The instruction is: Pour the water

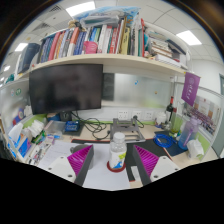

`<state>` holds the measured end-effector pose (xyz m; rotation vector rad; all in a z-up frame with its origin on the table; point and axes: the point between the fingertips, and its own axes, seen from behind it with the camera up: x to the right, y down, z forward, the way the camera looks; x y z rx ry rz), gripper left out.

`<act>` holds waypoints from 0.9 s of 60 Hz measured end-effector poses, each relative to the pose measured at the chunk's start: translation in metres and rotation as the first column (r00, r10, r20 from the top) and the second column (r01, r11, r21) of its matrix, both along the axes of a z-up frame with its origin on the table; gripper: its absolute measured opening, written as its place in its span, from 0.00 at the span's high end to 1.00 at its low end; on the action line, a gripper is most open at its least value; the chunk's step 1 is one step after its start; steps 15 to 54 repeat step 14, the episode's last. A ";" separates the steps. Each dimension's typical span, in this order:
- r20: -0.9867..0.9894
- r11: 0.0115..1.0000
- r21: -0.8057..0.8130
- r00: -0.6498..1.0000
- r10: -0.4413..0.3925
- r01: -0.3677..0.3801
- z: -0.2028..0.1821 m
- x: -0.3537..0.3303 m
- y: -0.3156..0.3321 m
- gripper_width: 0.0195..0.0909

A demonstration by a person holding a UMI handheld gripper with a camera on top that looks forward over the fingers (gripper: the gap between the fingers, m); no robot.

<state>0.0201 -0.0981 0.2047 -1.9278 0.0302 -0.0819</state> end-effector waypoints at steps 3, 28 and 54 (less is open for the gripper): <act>-0.010 1.000 -0.002 1.000 -0.009 0.009 0.005 -0.002 -0.004 0.15; -0.019 0.999 -0.022 0.999 -0.034 0.033 0.006 -0.004 -0.015 0.15; -0.019 0.999 -0.022 0.999 -0.034 0.033 0.006 -0.004 -0.015 0.15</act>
